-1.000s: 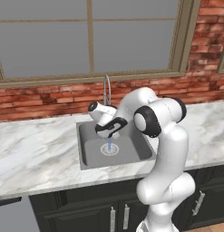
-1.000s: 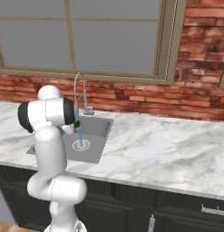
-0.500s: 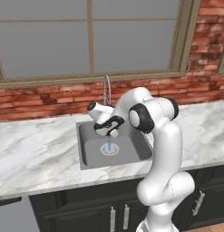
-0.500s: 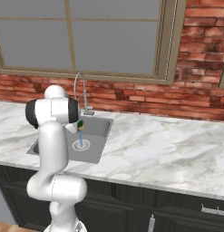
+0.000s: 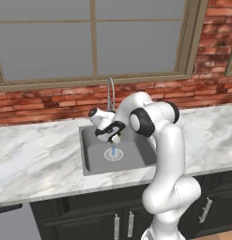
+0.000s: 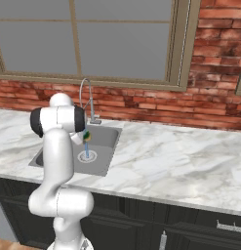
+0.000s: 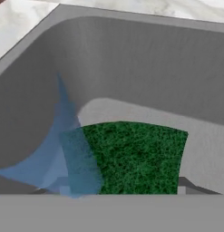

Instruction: Soak the sponge with water for a few seconds and then drop it inside the sink.

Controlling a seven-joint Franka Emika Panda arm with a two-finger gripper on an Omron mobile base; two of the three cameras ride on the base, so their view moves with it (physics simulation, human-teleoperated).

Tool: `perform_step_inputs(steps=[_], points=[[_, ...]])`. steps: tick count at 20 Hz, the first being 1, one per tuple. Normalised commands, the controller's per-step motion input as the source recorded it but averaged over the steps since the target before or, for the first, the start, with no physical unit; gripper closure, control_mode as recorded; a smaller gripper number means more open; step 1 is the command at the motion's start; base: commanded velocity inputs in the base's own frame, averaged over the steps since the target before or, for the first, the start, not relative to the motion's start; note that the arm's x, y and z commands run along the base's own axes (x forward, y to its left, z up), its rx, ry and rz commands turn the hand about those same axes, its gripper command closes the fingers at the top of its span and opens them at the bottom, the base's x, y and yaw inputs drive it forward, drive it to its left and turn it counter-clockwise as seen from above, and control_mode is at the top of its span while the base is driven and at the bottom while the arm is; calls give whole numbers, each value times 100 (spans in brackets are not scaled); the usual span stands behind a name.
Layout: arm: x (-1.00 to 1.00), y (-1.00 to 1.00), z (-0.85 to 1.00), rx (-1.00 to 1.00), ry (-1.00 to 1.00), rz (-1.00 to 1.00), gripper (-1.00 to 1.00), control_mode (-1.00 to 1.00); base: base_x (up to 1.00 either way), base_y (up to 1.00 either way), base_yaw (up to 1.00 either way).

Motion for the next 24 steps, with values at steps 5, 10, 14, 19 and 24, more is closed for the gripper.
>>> perform_step_inputs(steps=[5, 10, 14, 19, 24], points=[[7, 19, -17, 0, 1, 0, 100, -100, 0, 0, 0], [2, 1, -6, 0, 1, 0, 100, -100, 0, 0, 0], [0, 0, 0, 0, 1, 0, 100, -100, 0, 0, 0], [0, 0, 0, 0, 0, 0, 100, -100, 0, 0, 0], [-26, -1, 0, 0, 0, 4, 100, -100, 0, 0, 0]])
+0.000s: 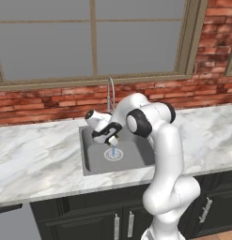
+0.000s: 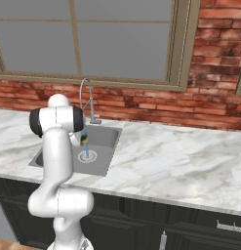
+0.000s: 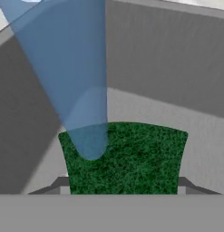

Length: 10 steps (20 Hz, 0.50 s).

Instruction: Soak the sponge with water for a few seconds and then drop it inside the sink.

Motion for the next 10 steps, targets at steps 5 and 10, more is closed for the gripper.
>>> perform_step_inputs(steps=[5, 10], points=[[-33, 0, 4, 0, 0, 14, 100, -100, 0, 0, 0], [-21, 0, 24, 0, 0, 25, 100, -100, 0, 0, 0]])
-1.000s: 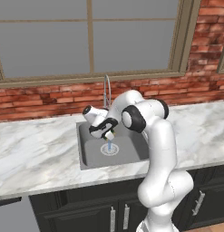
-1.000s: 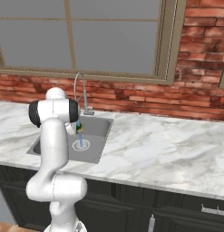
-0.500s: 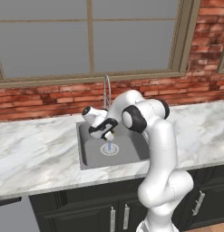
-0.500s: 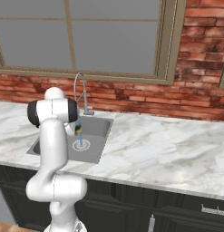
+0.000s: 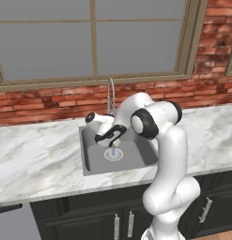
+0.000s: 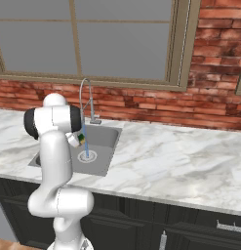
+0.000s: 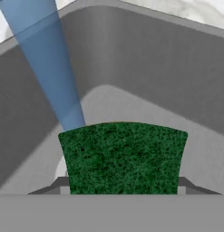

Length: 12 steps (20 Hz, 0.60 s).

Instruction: Soak the sponge with water for a few seconds and then drop it inside the sink.

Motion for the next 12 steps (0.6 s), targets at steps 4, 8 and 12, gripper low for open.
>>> perform_step_inputs(steps=[4, 8, 12], points=[[-28, 0, 39, 1, 0, 28, 100, -100, 0, 0, 0], [-44, 0, 30, 2, 1, 27, 100, -100, 0, 0, 0], [-46, 8, 22, 0, 8, 25, 100, -100, 0, 0, 0]])
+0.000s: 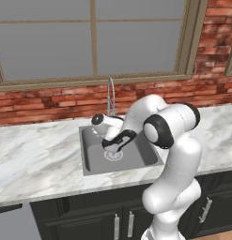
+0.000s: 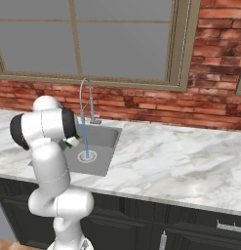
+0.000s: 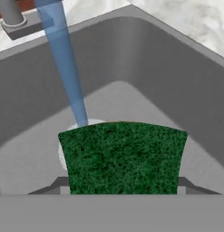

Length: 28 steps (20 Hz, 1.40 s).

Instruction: Soak the sponge with water for a few seconds and then drop it inside the sink.

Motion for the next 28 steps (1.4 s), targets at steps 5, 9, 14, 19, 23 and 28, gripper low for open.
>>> perform_step_inputs(steps=[5, 9, 14, 19, 23, 28], points=[[-41, 13, 24, 3, 11, 24, 100, -100, 0, 0, 0], [-23, 14, 36, 4, 10, 22, 100, -100, 0, 0, 0], [-7, 6, 34, 0, 15, 21, 100, -100, 0, 0, 0], [0, 8, 5, 0, 19, 20, 100, -100, 0, 0, 0], [-1, 7, 0, 4, 19, 22, 100, -100, 0, 0, 0], [-1, 0, 0, 12, 14, 27, 100, -100, 0, 0, 0]])
